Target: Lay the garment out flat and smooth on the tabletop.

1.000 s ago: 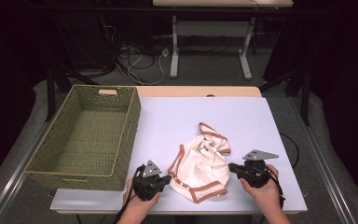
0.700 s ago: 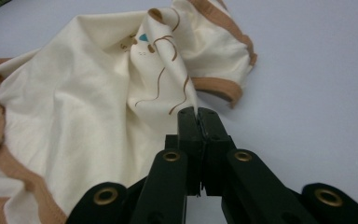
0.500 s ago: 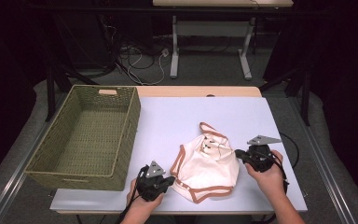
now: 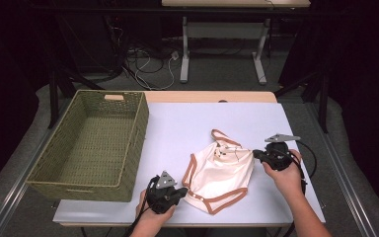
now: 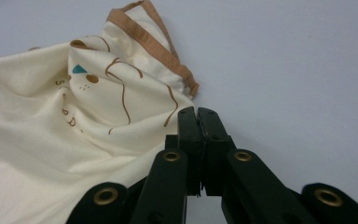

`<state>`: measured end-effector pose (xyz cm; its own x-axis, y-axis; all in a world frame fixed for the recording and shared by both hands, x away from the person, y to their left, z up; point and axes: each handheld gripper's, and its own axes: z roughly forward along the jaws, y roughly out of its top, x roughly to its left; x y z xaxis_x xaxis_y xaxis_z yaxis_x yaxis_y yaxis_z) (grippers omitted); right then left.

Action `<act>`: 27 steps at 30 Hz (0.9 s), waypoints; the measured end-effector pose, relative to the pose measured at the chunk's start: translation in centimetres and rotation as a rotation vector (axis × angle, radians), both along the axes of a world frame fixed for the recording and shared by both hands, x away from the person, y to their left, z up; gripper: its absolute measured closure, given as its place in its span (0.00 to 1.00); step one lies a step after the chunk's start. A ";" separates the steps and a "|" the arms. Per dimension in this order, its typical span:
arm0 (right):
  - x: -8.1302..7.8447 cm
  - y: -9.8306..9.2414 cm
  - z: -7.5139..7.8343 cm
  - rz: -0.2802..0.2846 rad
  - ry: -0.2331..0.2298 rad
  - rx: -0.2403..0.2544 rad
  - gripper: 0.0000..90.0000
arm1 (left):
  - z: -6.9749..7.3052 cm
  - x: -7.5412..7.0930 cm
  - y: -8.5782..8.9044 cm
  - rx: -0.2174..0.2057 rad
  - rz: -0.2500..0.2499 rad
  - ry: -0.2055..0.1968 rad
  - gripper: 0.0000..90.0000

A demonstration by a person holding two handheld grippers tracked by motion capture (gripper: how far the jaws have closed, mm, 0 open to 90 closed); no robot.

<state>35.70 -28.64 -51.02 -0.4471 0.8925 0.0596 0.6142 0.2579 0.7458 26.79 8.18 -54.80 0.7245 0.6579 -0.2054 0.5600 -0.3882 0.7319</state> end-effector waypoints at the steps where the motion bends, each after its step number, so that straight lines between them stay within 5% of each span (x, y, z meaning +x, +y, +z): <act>1: 0.1 -0.1 0.1 -0.002 -0.006 -0.001 0.99 | 0.0 0.0 0.0 0.000 0.000 -0.001 1.00; 10: 0.4 0.1 0.0 -0.006 -0.015 -0.012 0.99 | -0.2 0.2 0.4 0.020 0.000 -0.003 1.00; 17: 0.8 0.6 -0.8 -0.003 0.001 -0.021 0.99 | -0.4 0.4 1.1 0.023 0.022 0.033 0.97; 27: 0.7 0.8 -1.2 -0.006 -0.003 -0.013 0.92 | 0.6 0.8 2.6 -0.013 0.063 -0.020 0.80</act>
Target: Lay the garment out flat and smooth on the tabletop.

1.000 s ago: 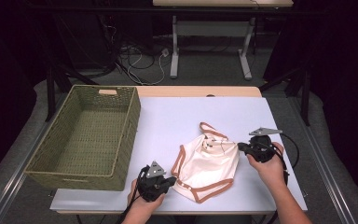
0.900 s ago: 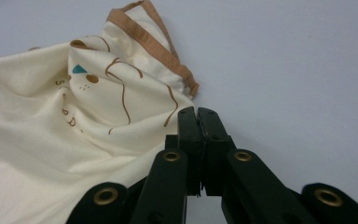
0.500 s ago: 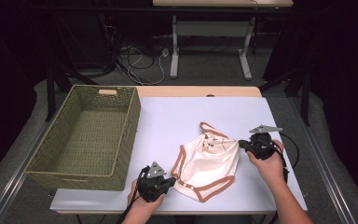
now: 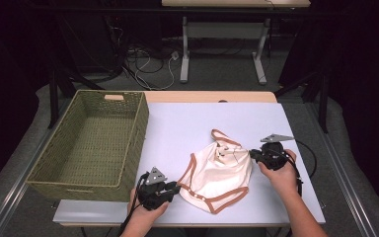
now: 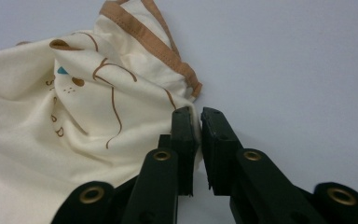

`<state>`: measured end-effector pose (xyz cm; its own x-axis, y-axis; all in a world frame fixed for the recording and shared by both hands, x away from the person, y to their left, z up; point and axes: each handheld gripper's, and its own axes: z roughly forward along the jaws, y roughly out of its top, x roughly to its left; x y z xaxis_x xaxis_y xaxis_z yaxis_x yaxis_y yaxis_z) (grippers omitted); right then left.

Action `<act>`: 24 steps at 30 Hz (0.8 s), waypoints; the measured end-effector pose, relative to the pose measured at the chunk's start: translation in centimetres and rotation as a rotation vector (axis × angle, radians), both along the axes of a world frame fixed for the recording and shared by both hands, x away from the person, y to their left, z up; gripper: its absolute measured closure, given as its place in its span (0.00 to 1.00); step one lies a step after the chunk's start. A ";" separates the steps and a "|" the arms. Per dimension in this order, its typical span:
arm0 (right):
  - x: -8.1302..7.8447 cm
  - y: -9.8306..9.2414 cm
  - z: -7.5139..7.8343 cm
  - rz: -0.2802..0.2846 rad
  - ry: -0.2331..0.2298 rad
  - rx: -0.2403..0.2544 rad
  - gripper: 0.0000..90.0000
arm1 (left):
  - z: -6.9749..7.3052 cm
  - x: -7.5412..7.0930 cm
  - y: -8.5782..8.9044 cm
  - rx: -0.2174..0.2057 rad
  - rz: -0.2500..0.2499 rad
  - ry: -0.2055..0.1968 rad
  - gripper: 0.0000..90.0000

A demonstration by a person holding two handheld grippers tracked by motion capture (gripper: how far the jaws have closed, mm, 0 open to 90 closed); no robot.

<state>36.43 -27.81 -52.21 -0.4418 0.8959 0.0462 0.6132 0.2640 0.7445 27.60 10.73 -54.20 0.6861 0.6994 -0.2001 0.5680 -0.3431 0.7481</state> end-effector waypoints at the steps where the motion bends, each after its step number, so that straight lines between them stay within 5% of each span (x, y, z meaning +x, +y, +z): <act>1: 0.0 0.0 0.0 -0.001 -0.008 -0.004 0.90 | 0.0 0.1 0.1 -0.004 0.003 -0.005 0.78; 15: -3.0 0.8 1.5 0.027 -0.116 0.063 0.60 | -0.4 0.7 0.4 -0.021 0.032 -0.025 0.56; 24: -5.0 2.8 3.2 0.124 -0.168 0.012 0.54 | -0.3 0.8 0.6 -0.025 0.033 -0.045 0.53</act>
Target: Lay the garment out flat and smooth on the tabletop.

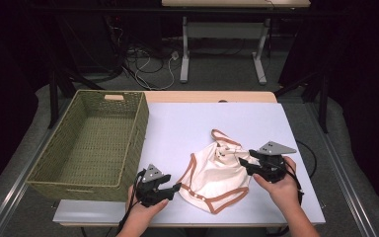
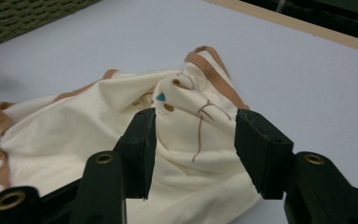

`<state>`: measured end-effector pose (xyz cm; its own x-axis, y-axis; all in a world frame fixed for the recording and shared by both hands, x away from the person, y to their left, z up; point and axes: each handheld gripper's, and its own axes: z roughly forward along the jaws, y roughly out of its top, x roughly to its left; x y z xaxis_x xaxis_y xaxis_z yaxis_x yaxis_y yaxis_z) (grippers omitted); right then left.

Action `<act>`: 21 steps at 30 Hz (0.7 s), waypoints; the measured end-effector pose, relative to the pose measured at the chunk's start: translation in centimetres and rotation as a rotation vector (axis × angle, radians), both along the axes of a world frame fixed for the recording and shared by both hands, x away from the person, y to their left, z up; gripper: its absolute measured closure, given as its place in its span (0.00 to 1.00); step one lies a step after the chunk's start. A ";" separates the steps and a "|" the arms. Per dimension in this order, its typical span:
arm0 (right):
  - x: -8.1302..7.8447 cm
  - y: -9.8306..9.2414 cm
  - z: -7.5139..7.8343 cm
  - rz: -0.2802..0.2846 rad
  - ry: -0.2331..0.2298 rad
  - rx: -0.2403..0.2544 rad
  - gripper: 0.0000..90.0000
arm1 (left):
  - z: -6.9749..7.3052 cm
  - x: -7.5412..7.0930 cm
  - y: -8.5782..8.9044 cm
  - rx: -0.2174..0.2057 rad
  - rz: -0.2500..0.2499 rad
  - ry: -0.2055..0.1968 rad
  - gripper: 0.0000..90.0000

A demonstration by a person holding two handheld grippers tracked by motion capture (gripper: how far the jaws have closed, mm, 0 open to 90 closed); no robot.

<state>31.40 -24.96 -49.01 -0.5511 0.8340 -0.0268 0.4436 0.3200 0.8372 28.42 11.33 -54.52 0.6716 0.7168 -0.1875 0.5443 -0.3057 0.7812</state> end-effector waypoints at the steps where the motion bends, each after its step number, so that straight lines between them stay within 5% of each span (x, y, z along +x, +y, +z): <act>1: -0.3 0.2 0.1 0.003 0.000 0.002 0.53 | 0.0 0.0 0.0 -0.002 0.000 -0.002 0.52; 8: -2.0 1.4 0.5 0.057 -0.006 0.024 0.45 | 0.2 0.0 0.1 -0.010 0.003 -0.013 0.50; 13: -3.2 2.0 -0.2 0.094 -0.006 -0.020 0.41 | 0.2 0.0 0.1 -0.011 0.008 -0.035 0.45; 17: -4.5 2.1 -0.7 0.088 0.006 -0.022 0.40 | 0.3 0.0 0.1 -0.018 0.007 -0.049 0.42; 21: -5.4 2.1 -1.2 0.068 -0.026 -0.016 0.28 | 0.4 0.0 0.2 -0.016 -0.005 -0.075 0.42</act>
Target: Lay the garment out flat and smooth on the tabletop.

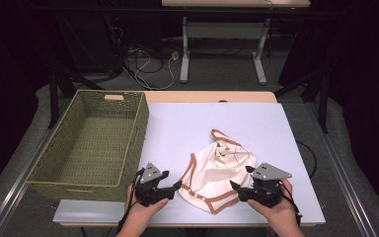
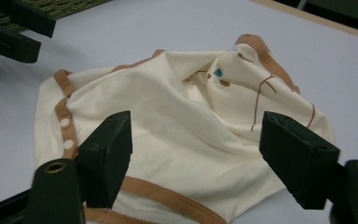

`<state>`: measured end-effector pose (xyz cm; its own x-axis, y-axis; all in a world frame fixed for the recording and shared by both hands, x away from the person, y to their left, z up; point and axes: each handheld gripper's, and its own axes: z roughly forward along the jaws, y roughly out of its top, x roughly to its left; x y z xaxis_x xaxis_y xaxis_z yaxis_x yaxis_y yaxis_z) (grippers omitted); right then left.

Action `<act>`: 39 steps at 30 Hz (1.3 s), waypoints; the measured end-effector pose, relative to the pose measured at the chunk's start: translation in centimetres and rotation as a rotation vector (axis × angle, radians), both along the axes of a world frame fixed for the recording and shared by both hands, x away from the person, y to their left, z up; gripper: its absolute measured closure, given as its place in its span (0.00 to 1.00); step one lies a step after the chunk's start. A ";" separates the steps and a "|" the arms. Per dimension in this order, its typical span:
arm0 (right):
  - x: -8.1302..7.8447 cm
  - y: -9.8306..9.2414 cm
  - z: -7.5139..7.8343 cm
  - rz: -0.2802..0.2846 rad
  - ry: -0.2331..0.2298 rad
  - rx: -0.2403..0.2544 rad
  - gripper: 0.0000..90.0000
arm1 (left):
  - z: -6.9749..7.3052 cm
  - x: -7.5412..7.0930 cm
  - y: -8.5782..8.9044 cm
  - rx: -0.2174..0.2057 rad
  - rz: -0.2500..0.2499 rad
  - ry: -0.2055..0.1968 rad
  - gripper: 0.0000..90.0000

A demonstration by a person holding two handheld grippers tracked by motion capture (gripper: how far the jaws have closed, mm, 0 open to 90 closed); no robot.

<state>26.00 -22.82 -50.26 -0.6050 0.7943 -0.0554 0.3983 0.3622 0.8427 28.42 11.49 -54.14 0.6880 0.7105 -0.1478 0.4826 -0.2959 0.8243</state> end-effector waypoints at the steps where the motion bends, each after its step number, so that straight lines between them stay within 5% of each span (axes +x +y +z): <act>1: -0.1 0.0 -0.2 -0.015 -0.013 0.004 0.25 | 0.0 0.0 0.0 0.003 -0.004 -0.004 0.42; 4: -0.1 0.0 -0.9 -0.046 -0.007 0.038 0.18 | -0.2 0.1 -0.1 0.004 -0.014 -0.006 0.42; 8: -0.1 0.3 -1.3 -0.016 0.019 0.067 0.16 | -0.4 0.1 -0.3 0.003 -0.023 0.019 0.42; 16: -0.7 1.9 -2.5 0.029 0.016 0.041 0.16 | -0.8 0.3 -0.4 -0.029 -0.003 0.076 0.35; 23: -1.0 3.5 -3.5 0.079 0.028 0.020 0.34 | -1.1 0.5 -0.6 -0.052 0.005 0.081 0.31; 27: -1.0 4.0 -3.9 0.133 0.091 0.017 0.54 | -1.1 0.5 -0.5 -0.047 0.005 0.081 0.31; 39: -1.6 5.6 -4.7 0.159 0.160 0.004 0.58 | -0.6 0.4 -0.6 -0.007 -0.010 0.063 0.31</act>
